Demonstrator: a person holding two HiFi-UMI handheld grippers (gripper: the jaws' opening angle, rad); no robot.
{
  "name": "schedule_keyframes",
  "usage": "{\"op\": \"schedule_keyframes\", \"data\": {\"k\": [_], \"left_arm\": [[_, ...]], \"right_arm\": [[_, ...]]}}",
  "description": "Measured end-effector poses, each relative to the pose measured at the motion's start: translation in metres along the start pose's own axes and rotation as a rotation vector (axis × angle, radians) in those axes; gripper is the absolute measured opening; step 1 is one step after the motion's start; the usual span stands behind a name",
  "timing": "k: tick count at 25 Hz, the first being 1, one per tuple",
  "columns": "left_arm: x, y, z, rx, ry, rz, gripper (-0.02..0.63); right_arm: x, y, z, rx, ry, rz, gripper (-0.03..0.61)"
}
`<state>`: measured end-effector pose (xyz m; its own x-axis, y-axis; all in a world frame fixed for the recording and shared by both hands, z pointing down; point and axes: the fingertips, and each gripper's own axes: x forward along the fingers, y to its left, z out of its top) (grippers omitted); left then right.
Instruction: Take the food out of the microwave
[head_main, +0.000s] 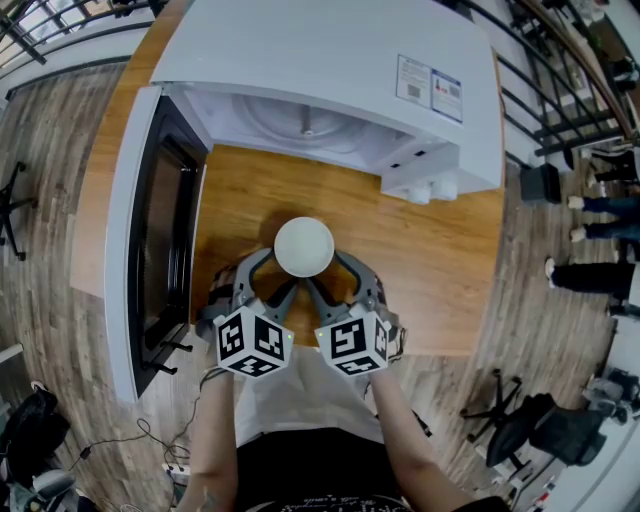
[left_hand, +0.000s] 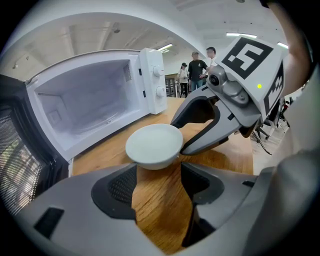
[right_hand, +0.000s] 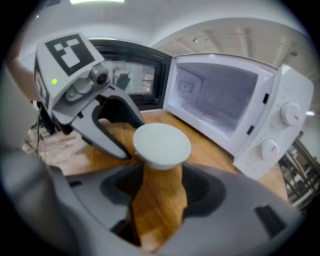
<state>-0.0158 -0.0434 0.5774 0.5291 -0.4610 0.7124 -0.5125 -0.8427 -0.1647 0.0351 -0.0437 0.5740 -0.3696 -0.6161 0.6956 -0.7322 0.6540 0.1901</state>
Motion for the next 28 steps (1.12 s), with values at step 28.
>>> {"op": "schedule_keyframes", "data": {"k": [28], "left_arm": [[-0.0033,0.0040,-0.0056,0.009,0.013,0.022,0.299]], "right_arm": [[-0.0006,-0.0024,-0.0053,-0.043,0.003,0.000,0.255]]}}
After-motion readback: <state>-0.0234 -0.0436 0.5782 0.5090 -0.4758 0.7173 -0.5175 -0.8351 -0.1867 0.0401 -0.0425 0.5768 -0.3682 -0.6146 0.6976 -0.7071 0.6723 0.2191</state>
